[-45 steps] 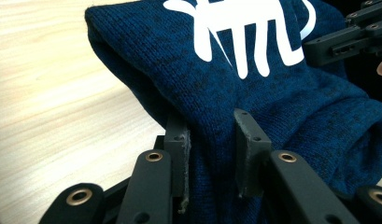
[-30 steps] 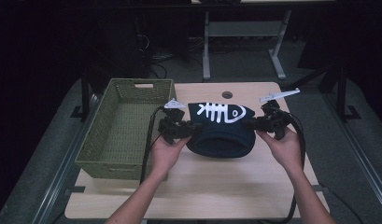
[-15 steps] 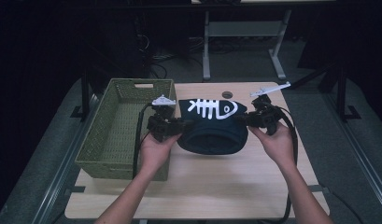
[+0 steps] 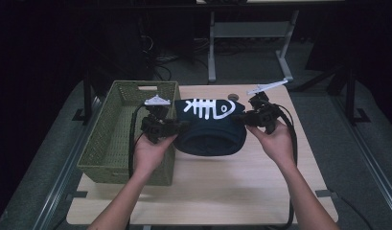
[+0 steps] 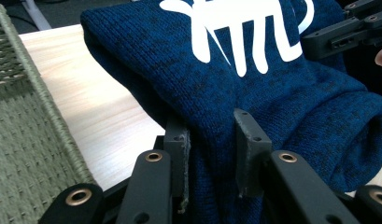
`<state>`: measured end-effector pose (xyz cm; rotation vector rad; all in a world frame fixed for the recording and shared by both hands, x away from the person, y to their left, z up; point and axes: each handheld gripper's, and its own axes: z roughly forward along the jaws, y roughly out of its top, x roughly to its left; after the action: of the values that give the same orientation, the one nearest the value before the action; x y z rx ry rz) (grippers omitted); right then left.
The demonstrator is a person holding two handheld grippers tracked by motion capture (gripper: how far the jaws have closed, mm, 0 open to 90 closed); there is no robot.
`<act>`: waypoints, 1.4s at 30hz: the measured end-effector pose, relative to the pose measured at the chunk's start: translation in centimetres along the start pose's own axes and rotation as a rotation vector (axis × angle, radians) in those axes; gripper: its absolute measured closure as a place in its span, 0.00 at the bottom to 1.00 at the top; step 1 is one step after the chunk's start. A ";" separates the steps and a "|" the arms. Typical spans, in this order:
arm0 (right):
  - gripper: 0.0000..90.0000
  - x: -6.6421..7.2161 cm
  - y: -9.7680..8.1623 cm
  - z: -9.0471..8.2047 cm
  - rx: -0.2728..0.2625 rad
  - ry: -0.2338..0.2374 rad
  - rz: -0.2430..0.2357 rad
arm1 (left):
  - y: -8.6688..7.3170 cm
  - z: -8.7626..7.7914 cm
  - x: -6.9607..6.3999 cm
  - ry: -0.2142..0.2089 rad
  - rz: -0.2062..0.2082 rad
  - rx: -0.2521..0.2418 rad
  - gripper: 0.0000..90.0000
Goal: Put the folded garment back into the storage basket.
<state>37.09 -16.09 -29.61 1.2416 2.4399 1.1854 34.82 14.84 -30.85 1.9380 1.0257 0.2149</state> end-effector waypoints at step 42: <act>0.88 4.7 5.4 3.9 0.024 0.036 -0.094 | -0.1 -5.5 4.7 0.062 -0.012 0.012 0.78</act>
<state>39.17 -8.51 -27.41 1.1072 2.5151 1.1665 34.95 21.85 -28.92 1.9459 1.0806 0.2645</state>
